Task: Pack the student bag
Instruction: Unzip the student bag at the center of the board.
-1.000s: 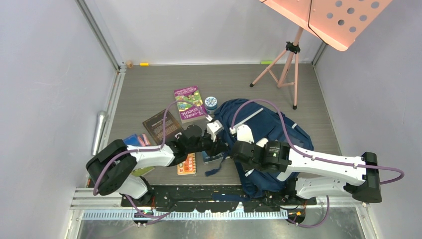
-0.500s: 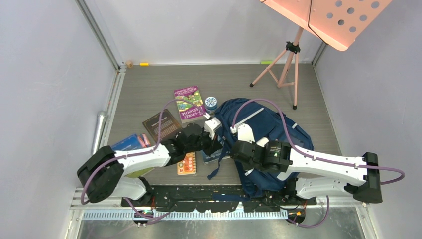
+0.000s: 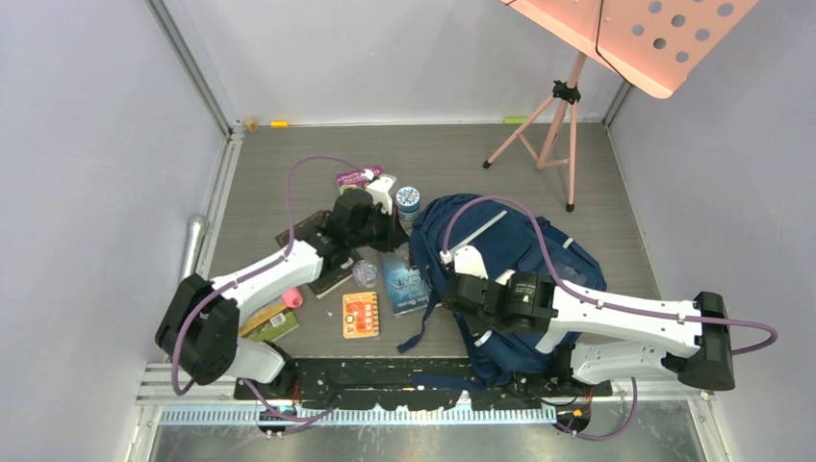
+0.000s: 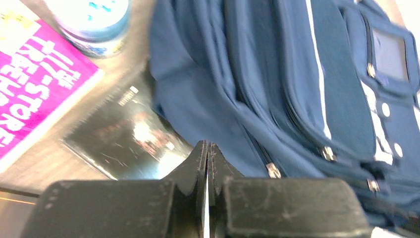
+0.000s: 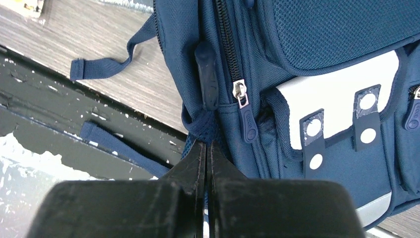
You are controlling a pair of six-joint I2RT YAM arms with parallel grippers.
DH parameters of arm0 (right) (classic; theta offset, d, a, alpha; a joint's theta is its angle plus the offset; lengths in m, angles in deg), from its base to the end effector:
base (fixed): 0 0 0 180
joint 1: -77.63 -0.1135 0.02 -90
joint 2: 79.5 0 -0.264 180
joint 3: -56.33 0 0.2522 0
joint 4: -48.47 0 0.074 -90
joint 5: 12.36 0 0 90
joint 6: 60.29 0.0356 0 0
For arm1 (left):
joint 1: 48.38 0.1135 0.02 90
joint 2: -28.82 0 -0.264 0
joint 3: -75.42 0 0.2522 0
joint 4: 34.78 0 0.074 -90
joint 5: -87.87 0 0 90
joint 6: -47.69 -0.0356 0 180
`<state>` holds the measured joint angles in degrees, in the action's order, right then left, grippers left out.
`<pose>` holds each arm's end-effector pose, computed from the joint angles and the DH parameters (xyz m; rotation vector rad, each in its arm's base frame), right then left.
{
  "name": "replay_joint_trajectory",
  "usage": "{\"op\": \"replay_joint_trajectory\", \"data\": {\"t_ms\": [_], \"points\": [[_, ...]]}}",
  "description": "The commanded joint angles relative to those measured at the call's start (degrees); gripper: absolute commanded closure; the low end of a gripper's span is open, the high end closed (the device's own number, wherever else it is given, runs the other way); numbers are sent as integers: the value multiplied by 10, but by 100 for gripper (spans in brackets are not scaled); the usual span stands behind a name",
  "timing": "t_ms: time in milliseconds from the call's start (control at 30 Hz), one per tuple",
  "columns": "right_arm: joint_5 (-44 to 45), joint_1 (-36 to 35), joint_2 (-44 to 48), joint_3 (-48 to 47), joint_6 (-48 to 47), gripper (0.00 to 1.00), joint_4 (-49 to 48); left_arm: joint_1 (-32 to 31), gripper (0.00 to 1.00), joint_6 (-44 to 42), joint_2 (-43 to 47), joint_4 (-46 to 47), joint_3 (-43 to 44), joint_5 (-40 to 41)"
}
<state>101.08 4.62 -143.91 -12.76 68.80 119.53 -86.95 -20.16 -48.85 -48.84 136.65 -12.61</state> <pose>0.0720 0.1872 0.2745 -0.6440 2.4945 0.1482 0.2301 -0.1918 0.2447 0.4285 2.1622 -0.8101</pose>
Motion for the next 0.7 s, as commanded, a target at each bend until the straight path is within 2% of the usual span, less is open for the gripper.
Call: {"op": "replay_joint_trajectory", "data": {"t_ms": [0, 133, 233, 300, 367, 400, 467, 533, 667], "points": [[-47, -3, 2, -2, -10, 100, 18, 40, 100, 26, -44, -14, 60, -41], [-36, -3, 15, -2, -7, 100, 19, 43, 100, 23, -81, -31, 97, -88], [-5, -3, 25, -7, 5, 96, 21, 43, 100, 19, -66, -46, 93, -111], [22, -3, 30, -7, 19, 84, 22, 43, 95, 41, -43, -44, 73, -108], [37, -3, 37, -4, 24, 68, 13, 43, 85, 67, -19, -13, 40, -130], [38, -3, 41, -4, 21, 55, 9, 43, 80, 77, -7, 7, 21, -143], [37, -3, 45, -10, 18, 40, 6, 43, 68, 87, 20, 40, -15, -151], [44, -3, 45, -30, 18, 32, 14, 43, 59, 92, 49, 55, -56, -137], [83, -2, 34, -65, 21, 27, 15, 43, 49, 108, 91, 42, -97, -102]]}}
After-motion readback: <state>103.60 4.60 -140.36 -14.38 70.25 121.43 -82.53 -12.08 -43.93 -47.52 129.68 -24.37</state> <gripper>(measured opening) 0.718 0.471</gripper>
